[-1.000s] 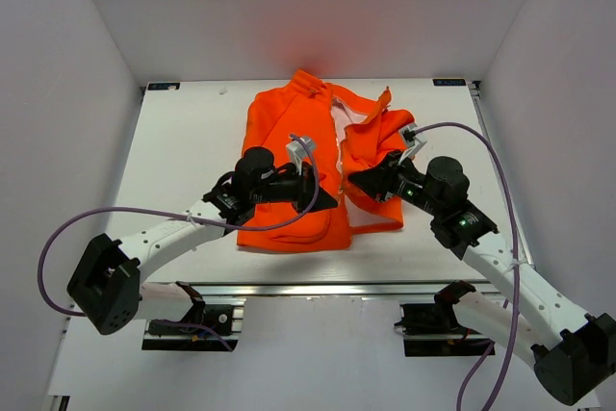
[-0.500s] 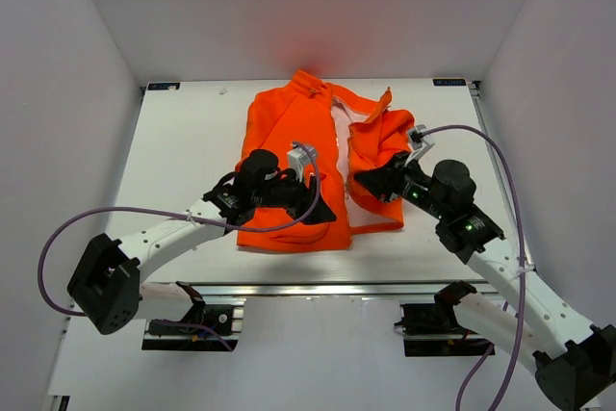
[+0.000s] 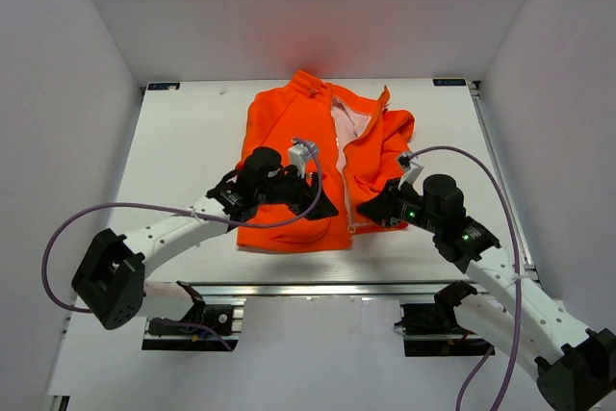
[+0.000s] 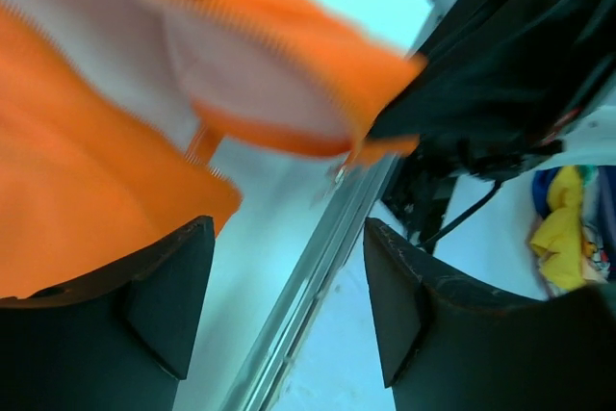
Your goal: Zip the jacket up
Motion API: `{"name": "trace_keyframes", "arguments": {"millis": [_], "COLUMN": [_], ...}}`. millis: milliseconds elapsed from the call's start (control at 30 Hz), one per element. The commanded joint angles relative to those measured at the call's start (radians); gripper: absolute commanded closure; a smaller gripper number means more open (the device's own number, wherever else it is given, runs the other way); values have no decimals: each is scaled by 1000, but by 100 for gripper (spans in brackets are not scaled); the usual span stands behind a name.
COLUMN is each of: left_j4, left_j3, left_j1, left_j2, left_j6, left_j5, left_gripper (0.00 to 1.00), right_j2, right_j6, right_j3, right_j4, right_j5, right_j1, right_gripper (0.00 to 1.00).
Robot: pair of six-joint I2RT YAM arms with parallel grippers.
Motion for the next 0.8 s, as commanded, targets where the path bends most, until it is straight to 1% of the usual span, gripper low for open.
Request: {"name": "trace_keyframes", "arguments": {"millis": [0,133,267,400,433,467,500,567,633,667,767], "left_j4": [156,188,227,253,253,248,244,251,294,331,371], "left_j3": [69,151,174,183,185,189,191,189,175,162,146], "left_j1": [-1,-1,-1,-1,1,-1,-1,-1,1,-1,-1], "left_j2": [34,136,189,204,206,206,204,203,194,189,175], "left_j6": [-15,-29,-50,-67,-69,-69,-72,-78,-120,-159,-211], "left_j5": [96,165,220,240,234,226,219,214,217,215,205], "left_gripper": [28,32,37,64,82,92,100,100,100,100,100], "right_j2": [-10,-13,-11,-11,-11,-10,-8,-2,3,6,7], "right_j6": [-23,-29,-32,-28,-26,-22,-19,-11,-2,9,27], "right_j3": [0,0,0,0,0,0,2,0,-4,-14,-34], "right_j4": [20,22,30,34,37,40,45,45,54,62,89], "right_j5": [-85,-102,-105,-100,-100,-103,-107,-111,-123,-133,-148], "right_j1": [0,0,0,0,0,0,0,0,0,0,0], "right_gripper": [100,100,100,100,100,100,100,100,100,98,90]}}
